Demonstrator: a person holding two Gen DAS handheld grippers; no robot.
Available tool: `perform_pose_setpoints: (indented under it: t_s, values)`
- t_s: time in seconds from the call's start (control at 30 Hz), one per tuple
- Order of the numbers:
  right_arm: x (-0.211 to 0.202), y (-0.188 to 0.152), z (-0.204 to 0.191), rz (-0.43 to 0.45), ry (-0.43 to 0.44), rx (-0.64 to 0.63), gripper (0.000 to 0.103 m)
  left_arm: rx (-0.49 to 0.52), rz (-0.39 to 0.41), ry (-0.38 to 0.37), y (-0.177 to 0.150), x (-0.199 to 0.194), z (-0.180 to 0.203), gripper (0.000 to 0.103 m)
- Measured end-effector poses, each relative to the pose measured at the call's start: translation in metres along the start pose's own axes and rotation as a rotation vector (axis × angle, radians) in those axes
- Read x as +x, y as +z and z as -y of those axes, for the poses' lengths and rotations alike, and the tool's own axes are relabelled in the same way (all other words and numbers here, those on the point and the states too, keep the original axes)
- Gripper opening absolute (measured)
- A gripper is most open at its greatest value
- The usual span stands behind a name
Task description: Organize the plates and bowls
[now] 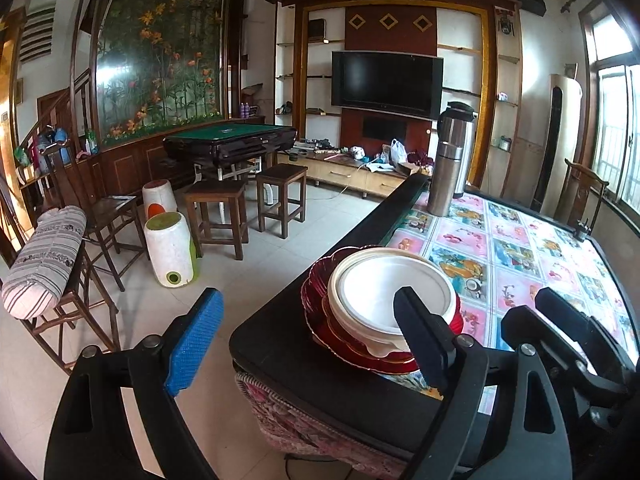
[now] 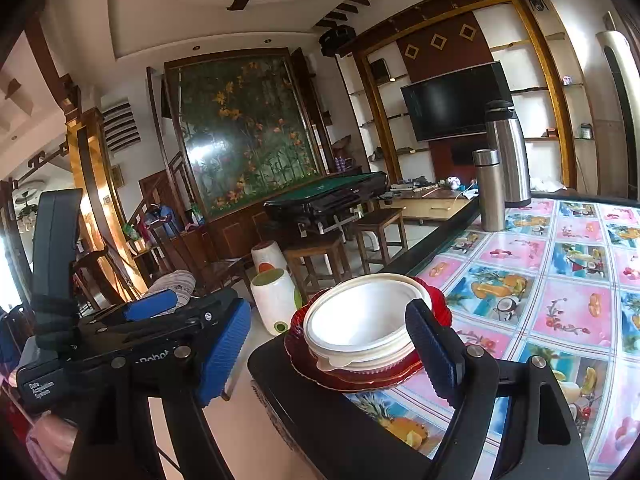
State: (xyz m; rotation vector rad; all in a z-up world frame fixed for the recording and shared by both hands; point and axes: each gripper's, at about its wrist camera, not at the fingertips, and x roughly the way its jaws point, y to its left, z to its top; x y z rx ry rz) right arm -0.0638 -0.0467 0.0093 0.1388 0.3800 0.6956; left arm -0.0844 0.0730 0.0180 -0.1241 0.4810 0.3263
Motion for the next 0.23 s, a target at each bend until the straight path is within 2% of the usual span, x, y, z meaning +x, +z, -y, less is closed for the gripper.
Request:
perform_pose_setpoints:
  t_s: [0.23]
  values:
    - [-0.0021,-0.0003,0.0022,0.011,-0.006,0.012,0.082,0.014,0.005,0.016,-0.0019,-0.0017,0.0039,0.088]
